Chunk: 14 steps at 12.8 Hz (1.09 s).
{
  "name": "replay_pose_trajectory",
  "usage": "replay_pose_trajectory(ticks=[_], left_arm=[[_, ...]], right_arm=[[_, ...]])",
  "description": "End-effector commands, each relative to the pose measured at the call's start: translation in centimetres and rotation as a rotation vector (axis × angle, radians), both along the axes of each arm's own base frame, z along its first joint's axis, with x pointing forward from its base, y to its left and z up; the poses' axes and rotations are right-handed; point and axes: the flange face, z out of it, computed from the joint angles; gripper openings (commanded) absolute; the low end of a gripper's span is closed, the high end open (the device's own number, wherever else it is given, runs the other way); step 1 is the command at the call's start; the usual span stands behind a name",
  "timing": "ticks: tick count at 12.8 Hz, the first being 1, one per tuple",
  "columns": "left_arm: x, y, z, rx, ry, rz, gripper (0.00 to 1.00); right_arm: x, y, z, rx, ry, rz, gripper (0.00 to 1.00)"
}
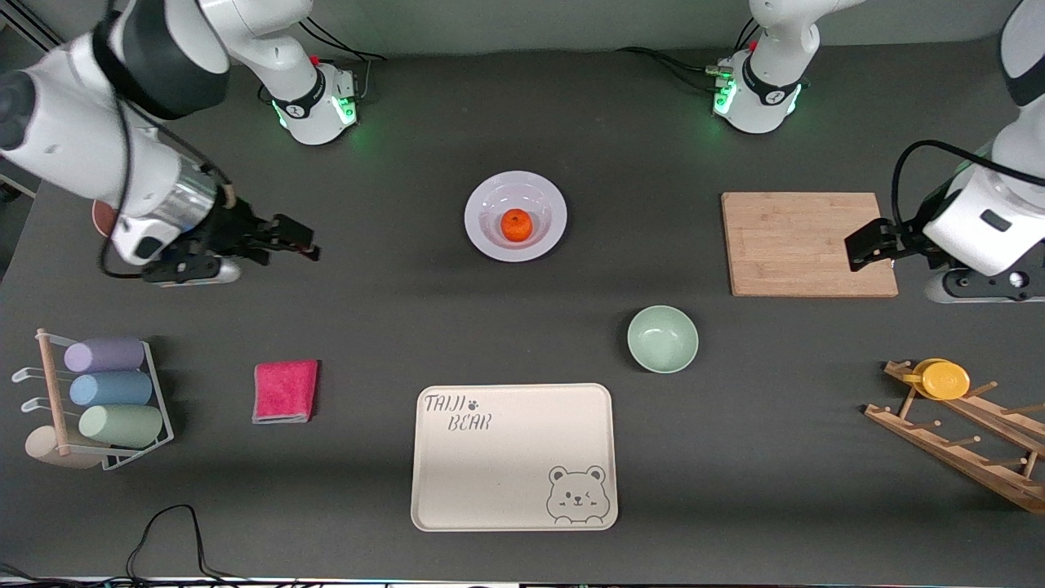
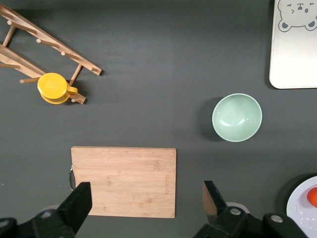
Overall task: Place orange and plate with both arms
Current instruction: 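Lower the orange onto the plate, open the left gripper and withdraw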
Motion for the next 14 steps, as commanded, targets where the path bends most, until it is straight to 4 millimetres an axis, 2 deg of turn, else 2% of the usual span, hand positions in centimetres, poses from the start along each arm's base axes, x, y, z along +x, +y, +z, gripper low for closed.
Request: replay_pose_trajectory(ticks=[1,3,5,8,9,11,13,14], left_arm=[[-1.5,1.3,0.1,0.010,0.009,-0.001,1.00],[-1.6,3.4,-0.2,0.011,0.003,-0.026,1.00],[-1.7,6.5,-0.4,-0.046,0.014,-0.008,1.00],[-2.7,6.7,-1.6,-0.023,0.006,-0.011,1.00],[-3.4,7.8,-2.0,-0.016,-0.002,-0.016,1.00],[-4.8,7.7,-1.9,-0.001,-0.008,-0.014,1.00],[-5.0,8.5,-2.2,-0.005,0.004,-0.006,1.00],[-5.0,8.6,-2.2,-0.006,0.004,-0.012,1.00]], right_arm=[[-3.9,3.2,-3.7,0.128,-0.012,-0.077,1.00],[-5.7,5.2,-6.7,0.213,-0.002,-0.121,1.00],[-6.9,4.9,-10.1,0.318,-0.013,-0.116,1.00],[-9.1,4.0,-17.0,0.507,-0.044,-0.103,1.00],[-10.0,3.6,-19.4,0.535,-0.063,-0.100,1.00],[-11.8,3.1,-23.7,0.570,-0.100,-0.093,1.00],[-13.5,3.1,-28.2,0.618,-0.136,-0.090,1.00],[-14.3,3.7,-30.0,0.676,-0.138,-0.072,1.00]])
